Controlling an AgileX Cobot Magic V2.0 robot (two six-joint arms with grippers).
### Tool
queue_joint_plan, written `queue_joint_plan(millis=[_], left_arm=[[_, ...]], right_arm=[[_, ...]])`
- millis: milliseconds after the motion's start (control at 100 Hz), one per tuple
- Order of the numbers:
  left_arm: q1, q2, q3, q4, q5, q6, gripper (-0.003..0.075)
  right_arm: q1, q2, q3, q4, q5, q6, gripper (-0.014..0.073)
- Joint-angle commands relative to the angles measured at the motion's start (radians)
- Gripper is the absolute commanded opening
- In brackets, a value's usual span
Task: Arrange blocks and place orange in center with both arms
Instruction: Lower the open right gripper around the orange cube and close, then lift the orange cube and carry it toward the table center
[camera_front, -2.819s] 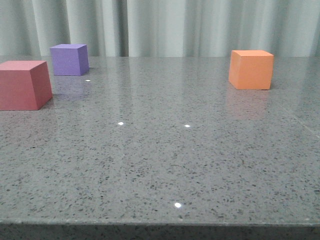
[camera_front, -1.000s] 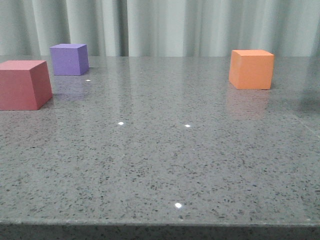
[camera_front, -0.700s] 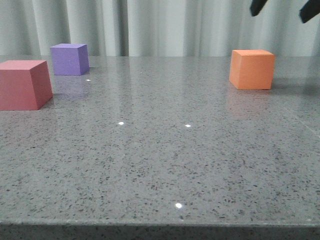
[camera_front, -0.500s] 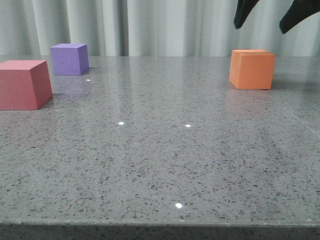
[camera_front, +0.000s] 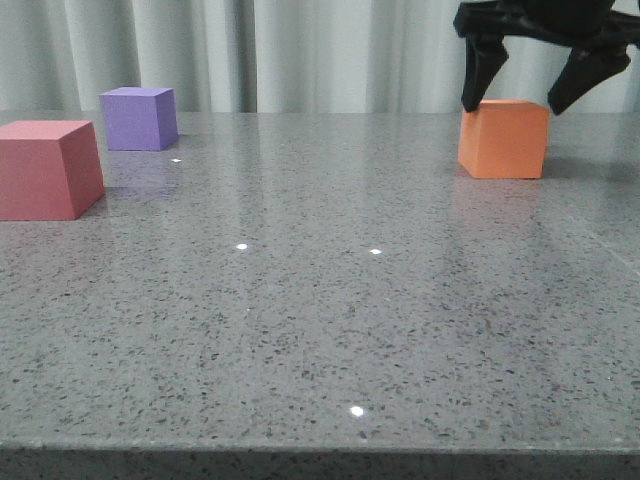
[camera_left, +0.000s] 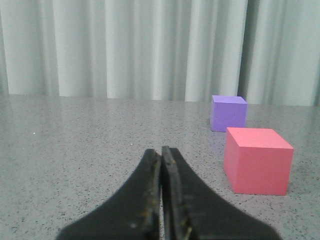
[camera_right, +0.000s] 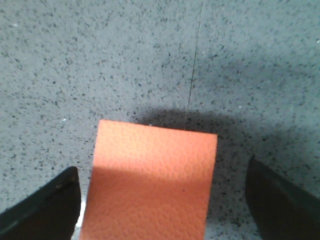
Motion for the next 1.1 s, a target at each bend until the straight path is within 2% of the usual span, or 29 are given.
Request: queue_joint_plan(millis=[0, 180, 250, 460, 610, 710, 870, 1090], left_arm=[[0.001, -0.037, 0.042, -0.002, -0.082, 0.000, -0.0020], [0.001, -0.037, 0.042, -0.002, -0.082, 0.000, -0.0020], [0.001, -0.037, 0.042, -0.002, -0.082, 0.000, -0.0020], [0.001, -0.037, 0.042, -0.002, -0.082, 0.000, -0.0020], [0.001, -0.037, 0.042, -0.002, -0.082, 0.000, -0.0020], [0.001, -0.037, 0.042, -0.002, -0.082, 0.000, -0.0020], [0.001, -0.037, 0.042, -0.002, -0.082, 0.000, -0.0020], [0.001, -0.037, 0.042, -0.002, -0.082, 0.000, -0.0020]], right_arm=[[-0.001, -0.031, -0.034, 0.013, -0.044, -0.010, 0.0629], [-0.001, -0.035, -0.044, 0.031, -0.014, -0.010, 0.0435], [-0.001, -0.040, -0.064, 0.055, 0.008, -0.010, 0.0398], [0.065, -0.041, -0.181, 0.086, 0.067, -0.010, 0.0397], [0.158, -0.023, -0.238, 0.081, 0.003, 0.023, 0.0397], [0.218, 0.020, -0.294, 0.045, -0.016, 0.084, 0.0397], [0.310, 0.117, -0.413, -0.039, 0.044, 0.176, 0.0397], [0.372, 0.195, -0.476, -0.063, 0.063, 0.211, 0.0399]])
